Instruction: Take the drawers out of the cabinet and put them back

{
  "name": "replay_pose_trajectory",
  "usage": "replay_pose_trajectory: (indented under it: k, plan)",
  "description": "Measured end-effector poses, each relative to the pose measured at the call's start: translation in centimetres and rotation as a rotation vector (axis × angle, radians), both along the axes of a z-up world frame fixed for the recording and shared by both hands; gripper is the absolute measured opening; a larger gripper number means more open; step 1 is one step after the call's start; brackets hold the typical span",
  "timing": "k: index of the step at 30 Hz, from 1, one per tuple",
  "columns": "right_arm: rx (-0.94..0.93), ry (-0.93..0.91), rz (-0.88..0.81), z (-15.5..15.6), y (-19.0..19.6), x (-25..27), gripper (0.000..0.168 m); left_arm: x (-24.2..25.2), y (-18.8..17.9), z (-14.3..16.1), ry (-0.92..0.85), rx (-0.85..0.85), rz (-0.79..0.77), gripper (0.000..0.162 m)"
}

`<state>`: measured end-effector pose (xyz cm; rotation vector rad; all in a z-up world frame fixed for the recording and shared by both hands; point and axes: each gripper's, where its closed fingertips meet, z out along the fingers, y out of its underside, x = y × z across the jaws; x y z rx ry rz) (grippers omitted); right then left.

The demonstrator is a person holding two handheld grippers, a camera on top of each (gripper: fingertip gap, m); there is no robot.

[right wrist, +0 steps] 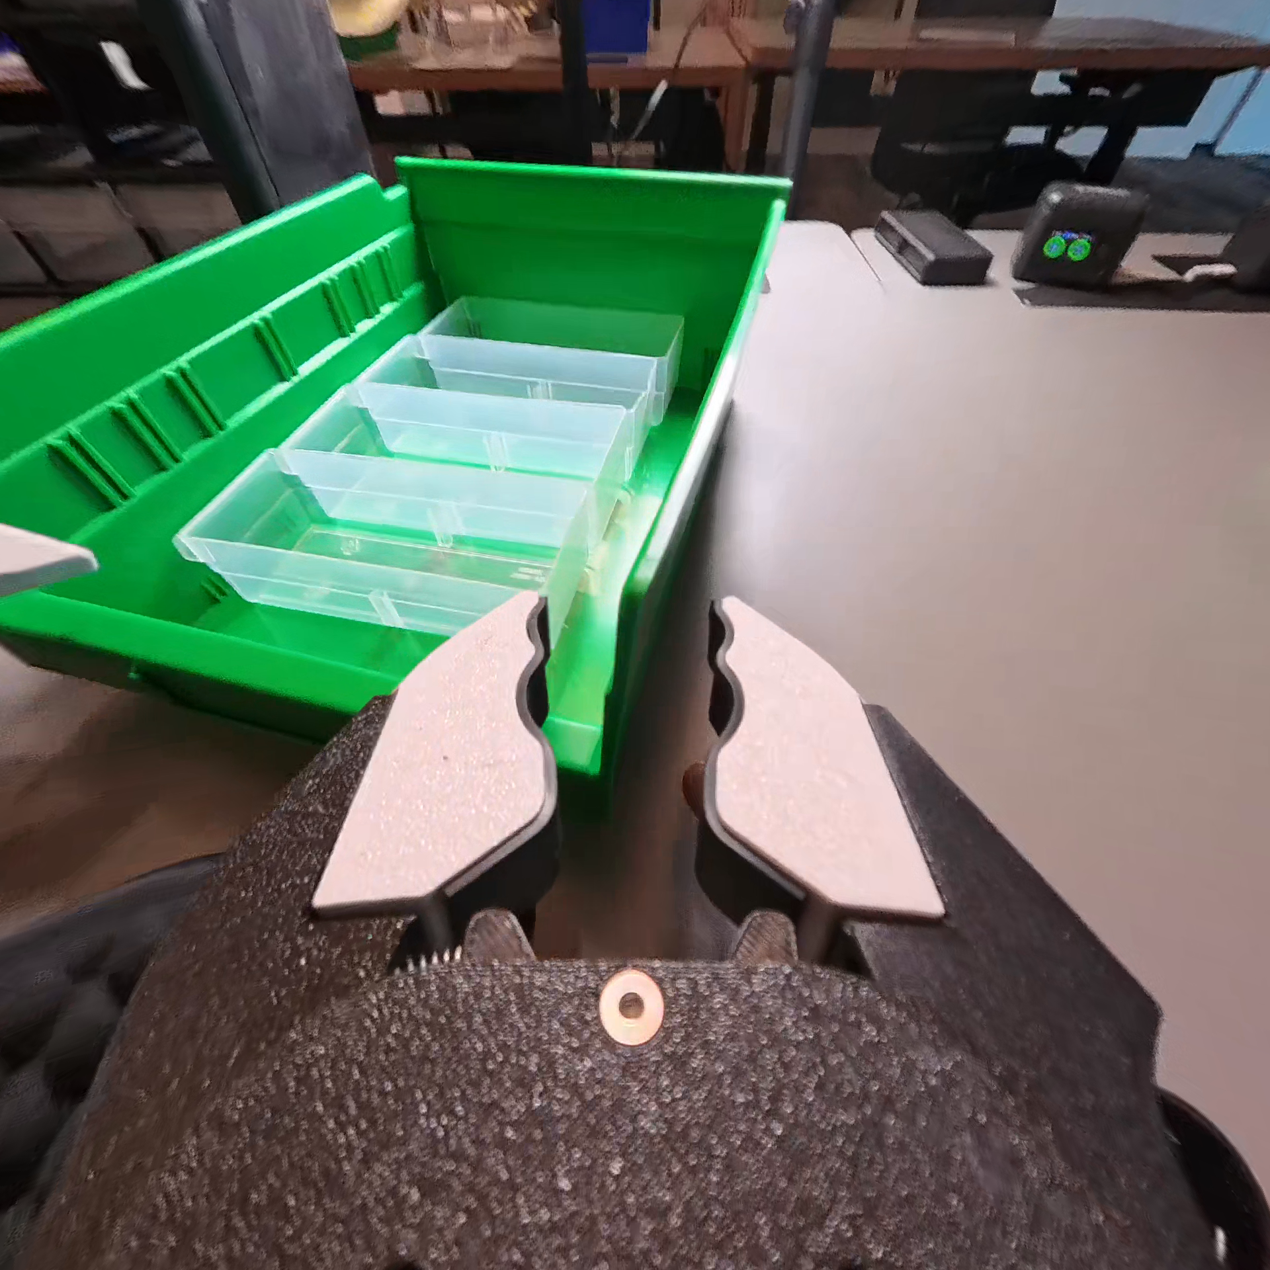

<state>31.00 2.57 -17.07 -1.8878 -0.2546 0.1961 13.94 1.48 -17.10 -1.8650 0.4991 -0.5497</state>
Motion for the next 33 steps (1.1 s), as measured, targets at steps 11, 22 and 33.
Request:
replay_pose_trajectory:
  k: [11,22,33]
  plan:
    - [0.023,-0.121,-0.071,0.4,-0.2,0.5,0.006,-0.4,1.8,1.1,0.02,0.078,0.107,0.021]
    - [0.272,-0.211,-0.125,14.6,-6.4,-0.9,0.004,-2.2,-4.0,13.8,-0.055,0.347,0.037,0.016]
    - [0.452,-0.027,0.197,23.6,-9.1,-14.4,0.006,-15.4,-11.9,24.2,-0.076,0.543,0.216,0.02]
